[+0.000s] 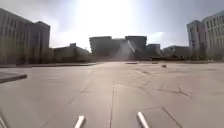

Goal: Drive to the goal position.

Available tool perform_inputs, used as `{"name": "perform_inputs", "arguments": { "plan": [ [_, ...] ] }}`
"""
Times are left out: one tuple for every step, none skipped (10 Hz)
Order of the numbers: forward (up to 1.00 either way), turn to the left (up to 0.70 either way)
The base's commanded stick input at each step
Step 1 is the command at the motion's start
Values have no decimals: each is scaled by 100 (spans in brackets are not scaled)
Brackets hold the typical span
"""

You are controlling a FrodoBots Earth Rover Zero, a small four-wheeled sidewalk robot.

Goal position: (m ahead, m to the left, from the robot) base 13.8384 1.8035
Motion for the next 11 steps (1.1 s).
{"name": "perform_inputs", "arguments": {
  "plan": [
    [100,0],
    [100,0],
    [100,0],
    [100,0],
    [100,0],
    [100,0],
    [100,0],
    [100,0],
    [100,0],
    [100,0],
    [100,0]
  ]
}}
